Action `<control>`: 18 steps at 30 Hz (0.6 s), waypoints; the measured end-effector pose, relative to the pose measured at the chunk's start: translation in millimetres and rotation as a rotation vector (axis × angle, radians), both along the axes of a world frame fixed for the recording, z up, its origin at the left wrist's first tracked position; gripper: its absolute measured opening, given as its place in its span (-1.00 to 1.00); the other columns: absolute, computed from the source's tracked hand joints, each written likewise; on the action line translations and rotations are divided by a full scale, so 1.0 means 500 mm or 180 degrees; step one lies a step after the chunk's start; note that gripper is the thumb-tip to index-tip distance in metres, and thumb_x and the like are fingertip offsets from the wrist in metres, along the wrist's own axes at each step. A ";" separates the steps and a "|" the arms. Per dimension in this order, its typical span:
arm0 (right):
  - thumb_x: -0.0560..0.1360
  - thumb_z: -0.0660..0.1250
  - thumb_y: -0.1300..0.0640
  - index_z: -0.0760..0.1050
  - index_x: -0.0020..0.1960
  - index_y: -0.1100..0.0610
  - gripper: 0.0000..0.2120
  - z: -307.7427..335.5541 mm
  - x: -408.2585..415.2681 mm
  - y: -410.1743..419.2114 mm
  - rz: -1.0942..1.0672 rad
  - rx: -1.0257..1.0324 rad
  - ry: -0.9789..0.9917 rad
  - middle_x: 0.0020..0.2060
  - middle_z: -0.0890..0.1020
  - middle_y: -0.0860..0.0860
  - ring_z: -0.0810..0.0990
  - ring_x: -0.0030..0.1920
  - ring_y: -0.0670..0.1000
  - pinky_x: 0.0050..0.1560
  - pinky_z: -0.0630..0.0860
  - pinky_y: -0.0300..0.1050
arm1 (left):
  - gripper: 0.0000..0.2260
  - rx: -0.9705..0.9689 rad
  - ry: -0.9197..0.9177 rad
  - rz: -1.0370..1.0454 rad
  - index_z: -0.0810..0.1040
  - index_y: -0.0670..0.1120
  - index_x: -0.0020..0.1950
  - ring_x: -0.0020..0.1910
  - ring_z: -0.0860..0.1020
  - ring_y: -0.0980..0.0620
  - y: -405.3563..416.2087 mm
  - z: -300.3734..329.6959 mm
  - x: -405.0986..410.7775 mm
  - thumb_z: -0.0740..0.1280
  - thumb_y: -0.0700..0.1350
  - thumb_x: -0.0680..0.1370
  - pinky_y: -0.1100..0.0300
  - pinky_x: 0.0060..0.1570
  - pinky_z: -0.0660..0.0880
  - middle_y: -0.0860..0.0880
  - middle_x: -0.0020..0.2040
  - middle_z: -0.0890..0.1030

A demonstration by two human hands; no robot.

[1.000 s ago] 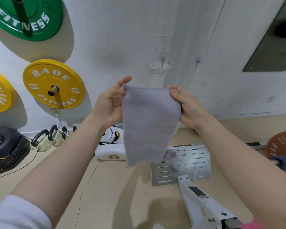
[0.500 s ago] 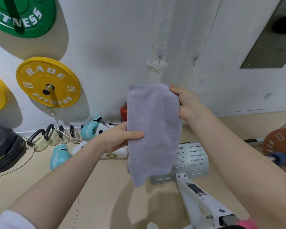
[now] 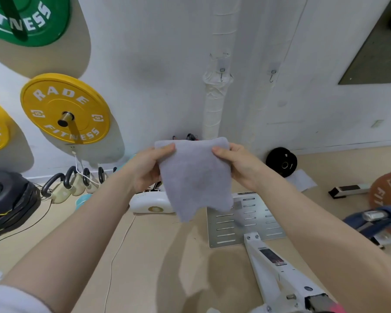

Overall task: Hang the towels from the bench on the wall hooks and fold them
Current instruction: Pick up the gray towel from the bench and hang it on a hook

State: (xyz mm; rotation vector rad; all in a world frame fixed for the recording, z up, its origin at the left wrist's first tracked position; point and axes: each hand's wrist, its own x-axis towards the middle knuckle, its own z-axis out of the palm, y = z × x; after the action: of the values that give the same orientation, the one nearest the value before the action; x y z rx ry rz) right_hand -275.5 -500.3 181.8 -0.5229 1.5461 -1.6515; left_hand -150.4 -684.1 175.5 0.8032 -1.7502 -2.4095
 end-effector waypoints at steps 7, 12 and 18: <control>0.53 0.26 0.19 0.57 -0.13 0.11 -0.87 0.000 -0.031 -0.025 -0.0685 -0.0034 0.0499 -0.16 0.60 -0.08 0.53 -0.12 -0.03 -0.13 0.44 -0.16 | -0.66 -0.0597 0.0120 0.0986 0.42 -0.10 0.27 -0.09 0.59 -0.01 0.000 -0.008 -0.041 0.35 -0.15 0.51 0.16 -0.02 0.53 -0.10 0.00 0.60; 0.46 0.37 0.10 0.61 -0.04 0.13 -0.87 0.032 -0.076 -0.050 -0.0709 -0.0418 0.0814 0.18 0.52 -0.08 0.48 0.20 -0.10 0.20 0.37 -0.14 | -0.70 -0.1088 0.0777 0.0837 0.49 0.01 0.17 -0.15 0.57 0.12 -0.024 0.038 -0.075 0.41 -0.17 0.46 0.34 -0.11 0.50 0.05 -0.17 0.62; 0.37 0.45 0.04 0.61 -0.11 0.06 -0.86 0.076 -0.138 -0.116 -0.0589 -0.0949 0.1027 -0.28 0.68 -0.10 0.62 -0.22 -0.12 -0.19 0.54 -0.26 | -0.85 -0.1447 0.1535 0.1040 0.58 0.07 -0.03 -0.32 0.50 0.22 -0.100 0.103 -0.136 0.40 -0.16 0.46 0.35 -0.13 0.46 0.02 -0.35 0.50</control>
State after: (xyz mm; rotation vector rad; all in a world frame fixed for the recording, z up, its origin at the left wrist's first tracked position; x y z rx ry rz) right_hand -344.2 -558.2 219.7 -0.8607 1.6210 -2.0345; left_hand -218.3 -734.0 226.8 0.3714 -1.7001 -1.7129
